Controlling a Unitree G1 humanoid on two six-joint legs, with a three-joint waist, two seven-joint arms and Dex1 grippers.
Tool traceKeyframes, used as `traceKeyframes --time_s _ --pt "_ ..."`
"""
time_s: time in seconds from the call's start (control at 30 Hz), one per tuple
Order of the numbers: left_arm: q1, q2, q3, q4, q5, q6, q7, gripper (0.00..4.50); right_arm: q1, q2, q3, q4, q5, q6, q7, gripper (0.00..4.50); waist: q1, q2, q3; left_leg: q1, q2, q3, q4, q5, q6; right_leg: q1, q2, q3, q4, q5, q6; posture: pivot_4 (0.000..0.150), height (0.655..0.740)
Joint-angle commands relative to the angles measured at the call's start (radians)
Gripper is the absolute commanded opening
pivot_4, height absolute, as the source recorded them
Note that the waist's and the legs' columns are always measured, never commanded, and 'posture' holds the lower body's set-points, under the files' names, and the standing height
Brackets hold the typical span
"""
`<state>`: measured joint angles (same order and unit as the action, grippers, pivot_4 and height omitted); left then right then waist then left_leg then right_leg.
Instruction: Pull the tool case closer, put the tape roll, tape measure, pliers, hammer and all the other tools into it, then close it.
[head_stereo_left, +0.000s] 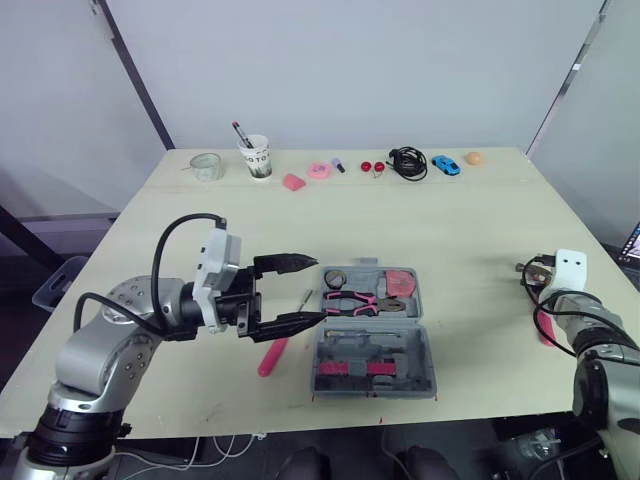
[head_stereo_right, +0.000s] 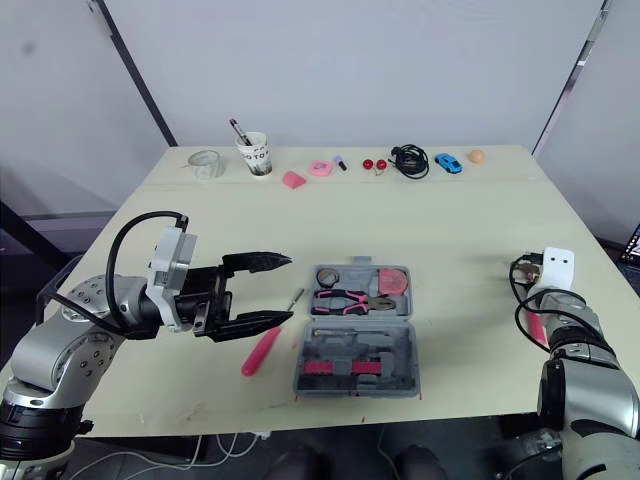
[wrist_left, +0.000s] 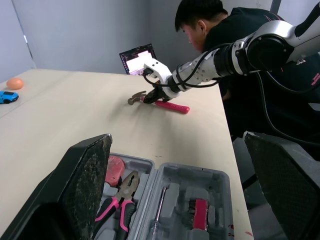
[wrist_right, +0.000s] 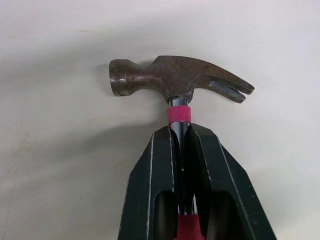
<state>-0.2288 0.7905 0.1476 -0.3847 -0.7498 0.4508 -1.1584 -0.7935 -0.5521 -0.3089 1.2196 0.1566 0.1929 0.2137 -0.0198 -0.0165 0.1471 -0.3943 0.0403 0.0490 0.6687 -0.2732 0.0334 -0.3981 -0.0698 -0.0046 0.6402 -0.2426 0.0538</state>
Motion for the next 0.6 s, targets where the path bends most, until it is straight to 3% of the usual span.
traceKeyframes --time_s 0.03,0.27,0.6 --pt "-0.004 0.001 0.008 -0.026 -0.01 -0.018 -0.022 4.5 0.087 0.02 0.026 -0.223 0.003 0.052 0.02 0.06 0.001 0.0 0.0 0.0 0.0 0.0 0.0 0.0 0.0 0.0 0.0 0.0 0.0 0.0 0.0 0.15 0.74" --pt "-0.011 -0.002 -0.008 -0.009 0.002 -0.03 -0.054 4.5 0.386 0.115 0.02 -0.91 0.06 0.326 -0.053 0.06 0.006 0.0 0.0 -0.001 0.001 -0.002 0.0 0.0 0.0 0.0 0.0 -0.001 0.001 0.0 0.0 0.15 0.74" --pt "-0.026 0.003 -0.014 0.006 0.008 -0.038 -0.087 4.5 0.617 0.261 0.041 -1.493 0.135 0.661 -0.143 0.06 0.009 0.001 0.0 0.0 0.001 -0.002 0.0 0.0 0.0 0.0 0.0 -0.001 0.001 0.0 0.0 0.15 0.74"
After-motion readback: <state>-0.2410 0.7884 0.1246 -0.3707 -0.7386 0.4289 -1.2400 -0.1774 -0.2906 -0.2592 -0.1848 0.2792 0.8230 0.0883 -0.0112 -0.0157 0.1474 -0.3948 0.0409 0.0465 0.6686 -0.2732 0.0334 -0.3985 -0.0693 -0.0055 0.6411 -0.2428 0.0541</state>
